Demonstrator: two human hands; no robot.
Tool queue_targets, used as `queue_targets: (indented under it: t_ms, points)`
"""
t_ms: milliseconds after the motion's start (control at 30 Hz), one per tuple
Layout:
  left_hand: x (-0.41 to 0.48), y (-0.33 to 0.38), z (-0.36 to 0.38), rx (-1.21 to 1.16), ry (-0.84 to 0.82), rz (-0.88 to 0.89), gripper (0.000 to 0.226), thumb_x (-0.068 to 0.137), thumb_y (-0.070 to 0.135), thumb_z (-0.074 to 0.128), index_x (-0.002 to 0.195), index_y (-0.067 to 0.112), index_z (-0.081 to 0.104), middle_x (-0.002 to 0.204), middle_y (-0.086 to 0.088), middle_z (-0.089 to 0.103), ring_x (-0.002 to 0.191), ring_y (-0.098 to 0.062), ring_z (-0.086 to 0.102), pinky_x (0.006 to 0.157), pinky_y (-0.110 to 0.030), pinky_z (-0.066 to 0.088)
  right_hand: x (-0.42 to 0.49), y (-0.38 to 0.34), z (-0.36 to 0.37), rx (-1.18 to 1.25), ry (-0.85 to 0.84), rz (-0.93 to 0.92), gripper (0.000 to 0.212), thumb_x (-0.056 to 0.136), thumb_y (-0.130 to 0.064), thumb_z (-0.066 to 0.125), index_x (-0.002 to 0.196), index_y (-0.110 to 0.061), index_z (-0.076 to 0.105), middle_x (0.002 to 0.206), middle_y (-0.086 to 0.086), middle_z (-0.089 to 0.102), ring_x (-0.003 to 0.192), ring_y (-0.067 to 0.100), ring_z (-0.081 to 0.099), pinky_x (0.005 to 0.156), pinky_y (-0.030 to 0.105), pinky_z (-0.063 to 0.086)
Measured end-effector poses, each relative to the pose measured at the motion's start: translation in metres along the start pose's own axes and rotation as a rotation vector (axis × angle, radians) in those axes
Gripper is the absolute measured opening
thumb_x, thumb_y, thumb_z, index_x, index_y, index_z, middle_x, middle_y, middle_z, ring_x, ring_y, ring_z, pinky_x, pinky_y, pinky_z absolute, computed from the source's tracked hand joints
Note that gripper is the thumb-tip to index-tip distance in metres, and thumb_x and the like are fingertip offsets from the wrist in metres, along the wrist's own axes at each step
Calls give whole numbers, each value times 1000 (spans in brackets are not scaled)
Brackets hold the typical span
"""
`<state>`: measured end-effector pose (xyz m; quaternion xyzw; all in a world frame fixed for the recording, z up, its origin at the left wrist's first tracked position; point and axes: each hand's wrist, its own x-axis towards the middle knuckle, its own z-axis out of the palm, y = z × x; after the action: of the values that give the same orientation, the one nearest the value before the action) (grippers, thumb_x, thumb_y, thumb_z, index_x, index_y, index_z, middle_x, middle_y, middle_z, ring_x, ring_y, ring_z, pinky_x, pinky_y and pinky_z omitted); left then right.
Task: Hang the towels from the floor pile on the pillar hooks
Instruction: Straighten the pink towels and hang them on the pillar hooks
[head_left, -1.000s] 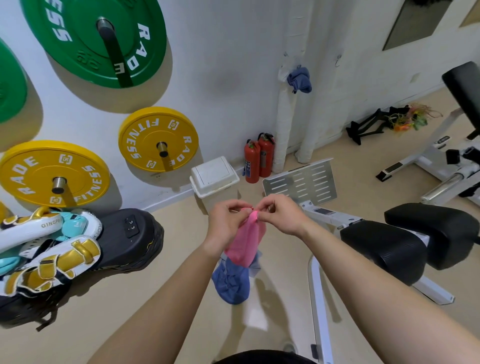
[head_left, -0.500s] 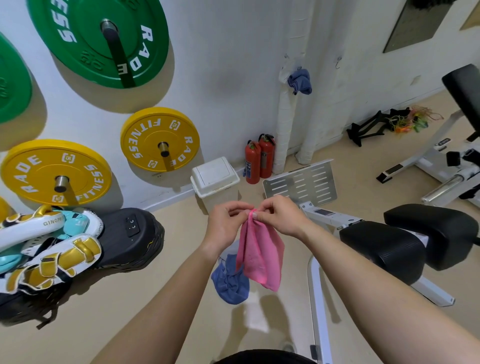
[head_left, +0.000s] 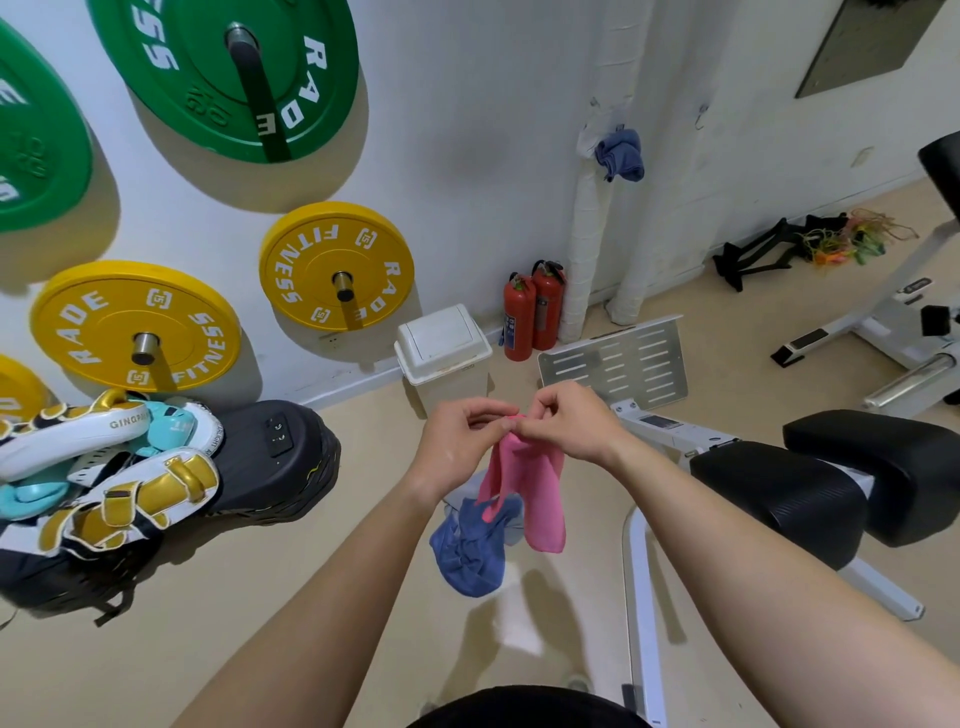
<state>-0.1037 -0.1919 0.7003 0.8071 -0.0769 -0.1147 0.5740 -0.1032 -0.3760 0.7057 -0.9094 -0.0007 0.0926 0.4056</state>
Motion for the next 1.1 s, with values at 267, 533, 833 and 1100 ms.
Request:
queue_targets:
  t_ms: [267, 533, 833, 1100]
  points:
    - [8, 5, -21, 122, 106, 43, 22, 89, 3, 69, 92, 24, 76, 90, 11, 74, 85, 2, 68, 80, -9, 49, -7, 3, 1, 89, -217, -31, 8, 81, -33, 79, 85, -26, 79, 78, 1, 75, 69, 5, 61, 65, 25, 47]
    - [-1, 14, -44, 334, -11, 100, 30, 92, 8, 64, 85, 36, 69, 90, 9, 72, 84, -3, 65, 72, -11, 48, 0, 6, 14, 2, -70, -45, 32, 83, -40, 71, 114, -32, 69, 95, -13, 68, 73, 5, 63, 73, 27, 51]
    - [-16, 16, -63, 344, -46, 112, 24, 91, 3, 64, 86, 25, 71, 87, 8, 73, 79, 0, 62, 71, -10, 44, 5, -23, 43, 116, -236, -148, 13, 79, -31, 73, 73, -21, 69, 72, -5, 67, 66, 11, 58, 66, 31, 48]
    - [-22, -1, -70, 463, 29, 84, 20, 92, 8, 66, 89, 27, 71, 88, 15, 72, 85, 3, 62, 72, -14, 43, 4, -28, 46, 233, -292, -107, 15, 77, -9, 66, 88, -16, 75, 63, -8, 58, 60, 3, 52, 64, 25, 44]
